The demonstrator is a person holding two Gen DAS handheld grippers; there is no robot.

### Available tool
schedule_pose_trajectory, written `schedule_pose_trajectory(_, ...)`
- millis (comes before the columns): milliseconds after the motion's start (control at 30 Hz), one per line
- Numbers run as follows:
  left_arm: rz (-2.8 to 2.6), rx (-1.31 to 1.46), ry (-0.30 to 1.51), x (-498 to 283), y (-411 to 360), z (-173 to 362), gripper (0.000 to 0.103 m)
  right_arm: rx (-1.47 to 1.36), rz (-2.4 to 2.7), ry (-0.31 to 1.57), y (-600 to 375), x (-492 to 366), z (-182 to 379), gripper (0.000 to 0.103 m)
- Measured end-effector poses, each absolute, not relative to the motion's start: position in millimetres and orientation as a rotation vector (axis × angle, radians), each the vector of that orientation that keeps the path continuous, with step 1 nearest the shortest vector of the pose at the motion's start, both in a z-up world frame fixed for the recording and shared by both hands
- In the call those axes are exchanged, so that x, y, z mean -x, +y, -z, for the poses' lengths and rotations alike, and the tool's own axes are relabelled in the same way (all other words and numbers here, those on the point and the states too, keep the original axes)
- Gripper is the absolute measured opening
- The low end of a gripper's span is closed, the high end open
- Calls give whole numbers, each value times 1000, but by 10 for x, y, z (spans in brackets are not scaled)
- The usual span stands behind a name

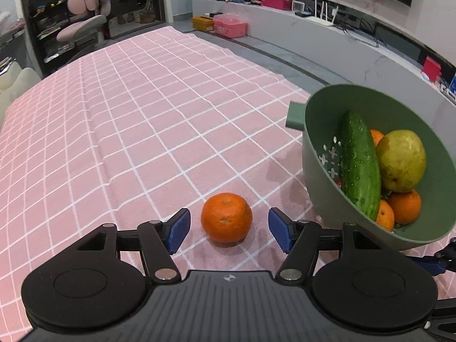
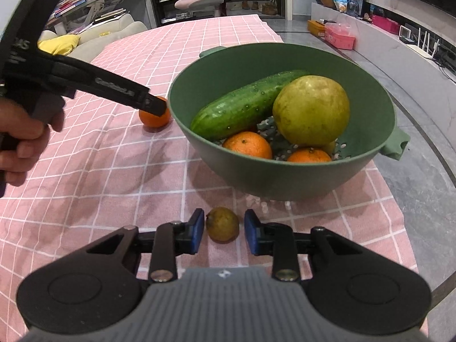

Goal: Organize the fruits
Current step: 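Lower the right tool onto a small brown fruit and grasp it, then carry the orange and brown fruit over the colander and release both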

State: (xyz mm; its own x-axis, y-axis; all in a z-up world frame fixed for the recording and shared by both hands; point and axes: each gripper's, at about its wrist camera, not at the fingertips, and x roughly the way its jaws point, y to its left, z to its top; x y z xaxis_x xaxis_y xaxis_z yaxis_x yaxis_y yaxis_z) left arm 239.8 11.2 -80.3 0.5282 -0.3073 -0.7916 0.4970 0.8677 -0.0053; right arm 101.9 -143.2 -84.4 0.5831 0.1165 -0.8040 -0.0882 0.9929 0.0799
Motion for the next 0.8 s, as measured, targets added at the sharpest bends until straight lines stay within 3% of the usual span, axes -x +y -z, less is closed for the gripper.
schedule_pose_trajectory(200,478,-244,904,-2454,68,912,73,-27,-125,944,-1420,-1022,834,22)
schedule_pose_trajectory(433,471,-273,915,-2483,34,953,50,-28,-126,947,-1417,-1028,843,22)
schedule_pose_trajectory(800,487,-272,931,-2352,53,853,49,-38,-139,955,-1392,-1043,829,21)
